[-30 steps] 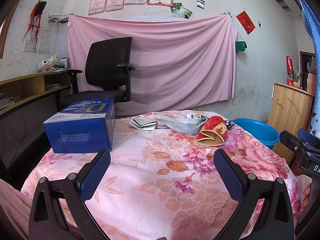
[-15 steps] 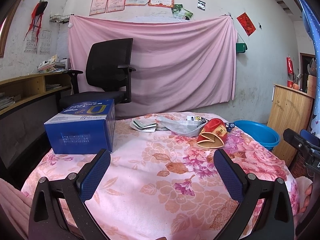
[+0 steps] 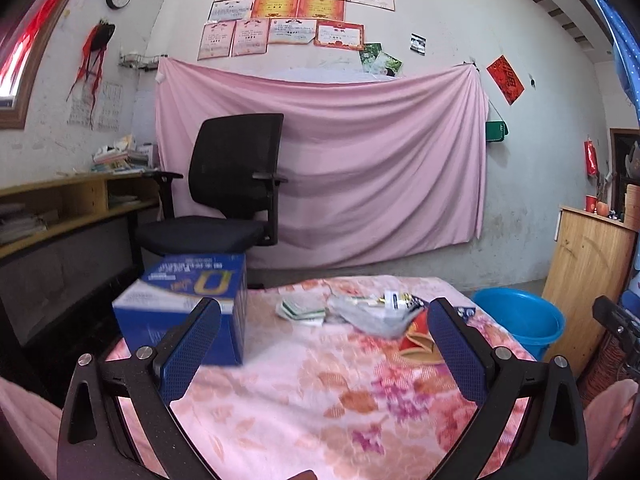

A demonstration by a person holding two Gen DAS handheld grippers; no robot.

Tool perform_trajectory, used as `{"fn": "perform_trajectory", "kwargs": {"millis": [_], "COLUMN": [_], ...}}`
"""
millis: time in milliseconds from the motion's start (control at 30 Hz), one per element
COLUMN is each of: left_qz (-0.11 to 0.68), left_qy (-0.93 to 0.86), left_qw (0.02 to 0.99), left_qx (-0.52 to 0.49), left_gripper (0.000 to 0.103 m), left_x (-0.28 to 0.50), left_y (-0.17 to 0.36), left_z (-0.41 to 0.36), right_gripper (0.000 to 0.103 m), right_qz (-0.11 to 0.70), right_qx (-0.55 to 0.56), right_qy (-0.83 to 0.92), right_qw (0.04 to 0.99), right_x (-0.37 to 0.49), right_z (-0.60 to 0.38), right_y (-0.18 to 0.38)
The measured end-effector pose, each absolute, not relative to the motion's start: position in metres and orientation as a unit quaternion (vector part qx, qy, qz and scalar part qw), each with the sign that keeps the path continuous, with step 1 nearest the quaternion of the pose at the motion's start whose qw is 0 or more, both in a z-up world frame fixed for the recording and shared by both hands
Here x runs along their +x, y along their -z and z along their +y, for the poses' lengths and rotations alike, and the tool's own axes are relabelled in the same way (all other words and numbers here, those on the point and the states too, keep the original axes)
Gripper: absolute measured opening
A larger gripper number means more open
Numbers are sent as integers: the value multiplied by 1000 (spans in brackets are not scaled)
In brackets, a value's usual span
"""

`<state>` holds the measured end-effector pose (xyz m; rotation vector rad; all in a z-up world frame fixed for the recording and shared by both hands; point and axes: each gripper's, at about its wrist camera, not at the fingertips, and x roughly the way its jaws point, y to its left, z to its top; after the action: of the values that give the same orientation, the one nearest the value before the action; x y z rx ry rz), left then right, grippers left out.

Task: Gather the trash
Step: 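Grasp the blue snack wrapper with the right tool while the left tool grasps the grey mask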

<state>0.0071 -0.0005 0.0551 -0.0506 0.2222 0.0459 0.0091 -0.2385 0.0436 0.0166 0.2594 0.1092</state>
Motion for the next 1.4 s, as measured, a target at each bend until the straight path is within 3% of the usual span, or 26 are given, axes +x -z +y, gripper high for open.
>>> {"fn": "perform_trajectory", "kwargs": {"millis": [300,533,867,1133,1267,1400], "left_qz": [112,143,236,317,350,378], "left_qy": [-38,-58,-52,-4,23,46], "left_qw": [993,988,970,947,935,921], "left_qx": [-9,19,-23,-50,-51,-78], "left_gripper": [101,101,101,99,80,57], "left_x": [80,155,212,231,241,252], "left_y": [-90,-85,-35,-1,10,20], "left_z": [5,4,6,-8,-15,-12], "right_gripper": [103,103,103,103,95,94], "right_qz": [87,122,271,390,421,440], "right_qx": [-15,5,64,36,36,47], "right_qy": [-88,-159,-157,-222,-250,-278], "right_qw": [992,980,948,893,871,853], "right_x": [73,165,250,294,302,305], "right_z": [-244,-241,-239,-221,-214,-211], "right_y": [-84,-87,-14,25,41,50]}}
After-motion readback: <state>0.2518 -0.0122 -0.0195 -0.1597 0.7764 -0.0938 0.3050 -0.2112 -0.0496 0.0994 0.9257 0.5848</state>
